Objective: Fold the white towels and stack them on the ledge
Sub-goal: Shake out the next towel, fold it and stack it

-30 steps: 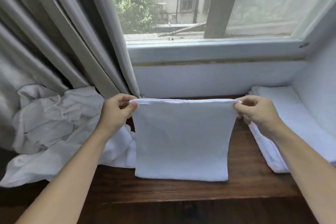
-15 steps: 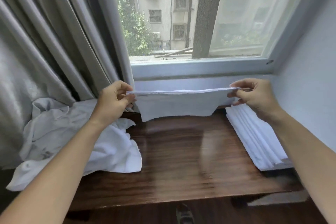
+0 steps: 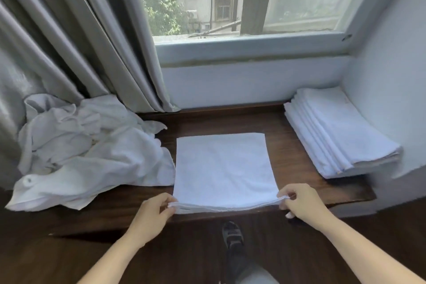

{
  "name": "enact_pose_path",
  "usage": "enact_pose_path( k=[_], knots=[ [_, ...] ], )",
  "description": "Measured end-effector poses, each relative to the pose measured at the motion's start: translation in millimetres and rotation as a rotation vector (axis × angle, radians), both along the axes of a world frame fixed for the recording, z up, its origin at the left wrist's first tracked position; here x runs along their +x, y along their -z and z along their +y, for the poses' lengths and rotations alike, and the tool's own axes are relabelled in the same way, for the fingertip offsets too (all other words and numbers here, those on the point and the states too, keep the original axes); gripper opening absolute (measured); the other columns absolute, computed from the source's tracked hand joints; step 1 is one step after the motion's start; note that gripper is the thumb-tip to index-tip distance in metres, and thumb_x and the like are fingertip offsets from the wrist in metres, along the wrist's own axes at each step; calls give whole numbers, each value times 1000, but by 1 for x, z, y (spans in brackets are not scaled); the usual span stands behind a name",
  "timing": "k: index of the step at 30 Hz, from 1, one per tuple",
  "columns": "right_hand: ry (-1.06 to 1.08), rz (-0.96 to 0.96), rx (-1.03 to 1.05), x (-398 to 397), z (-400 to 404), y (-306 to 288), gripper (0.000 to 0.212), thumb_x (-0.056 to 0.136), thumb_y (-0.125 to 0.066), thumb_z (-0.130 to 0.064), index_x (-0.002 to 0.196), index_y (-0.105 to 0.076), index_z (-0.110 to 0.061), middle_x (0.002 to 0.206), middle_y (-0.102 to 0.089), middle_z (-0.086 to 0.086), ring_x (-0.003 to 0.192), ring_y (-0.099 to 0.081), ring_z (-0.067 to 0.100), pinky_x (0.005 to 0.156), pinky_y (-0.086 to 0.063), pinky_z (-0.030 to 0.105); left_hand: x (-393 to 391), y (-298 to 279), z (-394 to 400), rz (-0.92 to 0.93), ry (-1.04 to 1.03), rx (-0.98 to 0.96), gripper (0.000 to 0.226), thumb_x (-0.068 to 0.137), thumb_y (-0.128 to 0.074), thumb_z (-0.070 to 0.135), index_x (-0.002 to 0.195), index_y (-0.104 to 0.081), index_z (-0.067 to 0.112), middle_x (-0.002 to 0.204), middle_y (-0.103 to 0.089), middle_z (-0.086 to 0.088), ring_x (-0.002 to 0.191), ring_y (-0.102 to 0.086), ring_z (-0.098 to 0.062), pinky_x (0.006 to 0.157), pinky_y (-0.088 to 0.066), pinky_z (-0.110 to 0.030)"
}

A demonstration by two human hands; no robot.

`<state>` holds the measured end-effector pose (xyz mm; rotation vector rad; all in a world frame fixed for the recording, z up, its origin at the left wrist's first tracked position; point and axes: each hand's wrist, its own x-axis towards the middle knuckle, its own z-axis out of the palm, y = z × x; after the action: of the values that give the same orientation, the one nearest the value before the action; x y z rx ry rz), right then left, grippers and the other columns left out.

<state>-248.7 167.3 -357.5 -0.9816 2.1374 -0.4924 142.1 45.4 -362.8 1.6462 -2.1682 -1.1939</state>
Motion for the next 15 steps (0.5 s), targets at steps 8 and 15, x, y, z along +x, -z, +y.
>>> enact_pose_path(
  k=[8, 15],
  knots=[
    [-167, -33, -76, -28, -44, -24, 18, 86, -67, -14, 83, -72, -31, 91, -73, -15, 94, -67, 5, 77, -51, 26, -8, -14, -41, 77, 20, 89, 7, 101, -59, 31, 96, -63, 29, 93, -69, 12, 88, -64, -3, 78, -51, -29],
    [86, -204, -279, -57, -145, -19, 15, 91, -65, -9, 98, -73, -21, 97, -75, -5, 92, -70, 8, 74, -51, 26, -69, -4, -141, 279, -389, 13, 16, 104, -54, 31, 119, -55, 29, 109, -66, 0, 99, -63, -17, 77, -52, -33]
  ],
)
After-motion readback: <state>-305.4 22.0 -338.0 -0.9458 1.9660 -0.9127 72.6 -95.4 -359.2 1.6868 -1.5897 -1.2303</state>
